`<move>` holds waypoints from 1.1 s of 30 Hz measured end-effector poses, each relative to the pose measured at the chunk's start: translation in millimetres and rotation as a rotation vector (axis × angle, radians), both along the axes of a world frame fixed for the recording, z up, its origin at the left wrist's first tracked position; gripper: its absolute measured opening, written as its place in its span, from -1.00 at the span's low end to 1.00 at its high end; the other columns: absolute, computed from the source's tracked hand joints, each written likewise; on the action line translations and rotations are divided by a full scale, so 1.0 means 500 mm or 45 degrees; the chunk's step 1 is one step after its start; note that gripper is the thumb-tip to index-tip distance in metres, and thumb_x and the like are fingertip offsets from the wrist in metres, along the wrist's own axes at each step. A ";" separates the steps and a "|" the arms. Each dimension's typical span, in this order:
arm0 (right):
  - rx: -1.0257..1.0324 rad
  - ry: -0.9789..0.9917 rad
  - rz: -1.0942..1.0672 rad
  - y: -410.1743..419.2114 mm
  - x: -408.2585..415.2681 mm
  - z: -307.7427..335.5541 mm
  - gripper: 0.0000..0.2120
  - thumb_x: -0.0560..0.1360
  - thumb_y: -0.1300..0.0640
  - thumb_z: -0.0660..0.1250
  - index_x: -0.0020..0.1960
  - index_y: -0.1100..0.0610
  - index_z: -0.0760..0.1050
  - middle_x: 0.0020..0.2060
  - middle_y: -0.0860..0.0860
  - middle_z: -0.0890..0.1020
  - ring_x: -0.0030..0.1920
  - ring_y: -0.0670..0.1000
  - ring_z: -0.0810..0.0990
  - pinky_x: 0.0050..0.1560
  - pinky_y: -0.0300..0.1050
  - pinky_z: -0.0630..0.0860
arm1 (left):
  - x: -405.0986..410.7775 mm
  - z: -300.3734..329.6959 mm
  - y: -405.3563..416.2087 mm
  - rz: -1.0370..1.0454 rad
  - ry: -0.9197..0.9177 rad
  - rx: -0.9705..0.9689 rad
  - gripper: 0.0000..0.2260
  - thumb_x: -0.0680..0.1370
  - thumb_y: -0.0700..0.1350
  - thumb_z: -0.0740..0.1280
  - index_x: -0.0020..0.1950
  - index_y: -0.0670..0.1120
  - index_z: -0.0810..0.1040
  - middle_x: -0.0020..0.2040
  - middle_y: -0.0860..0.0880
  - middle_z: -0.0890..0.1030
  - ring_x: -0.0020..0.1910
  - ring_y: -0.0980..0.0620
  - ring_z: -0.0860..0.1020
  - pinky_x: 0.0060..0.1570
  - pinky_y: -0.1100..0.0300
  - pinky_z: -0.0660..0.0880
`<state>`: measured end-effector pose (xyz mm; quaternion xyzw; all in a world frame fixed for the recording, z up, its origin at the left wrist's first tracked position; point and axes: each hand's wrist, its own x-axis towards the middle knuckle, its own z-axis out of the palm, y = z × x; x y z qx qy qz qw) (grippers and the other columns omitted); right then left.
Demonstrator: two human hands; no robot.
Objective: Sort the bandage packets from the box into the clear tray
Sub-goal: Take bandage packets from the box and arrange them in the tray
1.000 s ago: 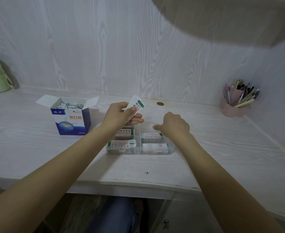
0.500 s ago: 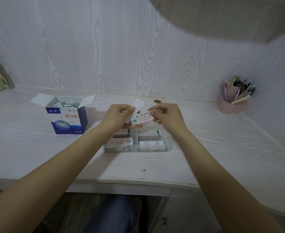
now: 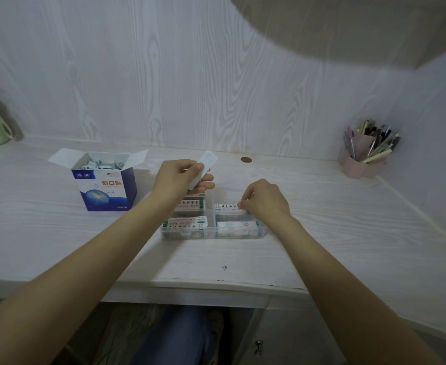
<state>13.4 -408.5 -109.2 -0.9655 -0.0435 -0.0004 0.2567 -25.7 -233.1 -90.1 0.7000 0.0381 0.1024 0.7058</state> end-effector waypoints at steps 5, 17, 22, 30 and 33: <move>-0.077 0.018 0.004 0.009 0.006 0.001 -0.86 0.43 0.09 0.47 -0.10 0.16 0.63 -0.11 0.05 0.68 -0.03 0.06 0.62 -0.18 -0.11 0.50 | 0.000 0.001 0.002 -0.002 0.004 0.012 -0.89 0.58 -0.21 0.29 0.01 -0.21 0.59 -0.16 -0.13 0.66 -0.32 0.09 0.66 -0.28 0.32 0.59; 0.879 0.138 0.105 0.032 -0.018 0.051 -0.64 0.56 -0.10 0.25 -0.04 0.18 0.62 -0.30 0.02 0.64 -0.35 -0.07 0.53 -0.26 -0.22 0.43 | 0.000 0.000 0.019 -0.069 -0.079 0.408 -0.86 0.50 -0.11 0.39 0.05 -0.03 0.64 -0.22 0.11 0.65 -0.26 0.35 0.58 -0.17 0.45 0.45; 1.157 0.303 0.223 0.035 -0.019 0.060 -0.88 0.51 0.24 0.36 0.00 0.27 0.60 -0.27 0.09 0.64 -0.31 -0.08 0.58 -0.24 -0.30 0.52 | 0.001 -0.003 0.020 -0.155 -0.170 0.628 -0.82 0.47 -0.16 0.43 0.06 -0.06 0.67 -0.08 0.11 0.65 -0.14 0.37 0.56 -0.07 0.51 0.43; 0.985 0.116 -0.044 -0.004 -0.011 0.049 -0.89 0.47 0.34 0.36 -0.03 0.19 0.54 -0.32 0.09 0.60 -0.38 -0.08 0.54 -0.33 -0.33 0.51 | 0.019 -0.014 0.002 -0.155 -0.183 0.916 -0.78 0.50 -0.11 0.41 0.14 -0.05 0.61 0.01 0.06 0.61 -0.07 0.21 0.53 -0.09 0.42 0.41; 0.761 0.073 -0.145 -0.023 -0.002 0.030 -0.90 0.46 0.30 0.35 -0.06 0.15 0.54 -0.26 0.09 0.62 -0.35 -0.08 0.56 -0.22 -0.21 0.54 | 0.022 -0.025 0.001 -0.163 -0.182 1.210 -0.79 0.59 -0.05 0.28 0.18 -0.02 0.59 0.12 0.01 0.53 0.13 0.07 0.46 0.07 0.24 0.34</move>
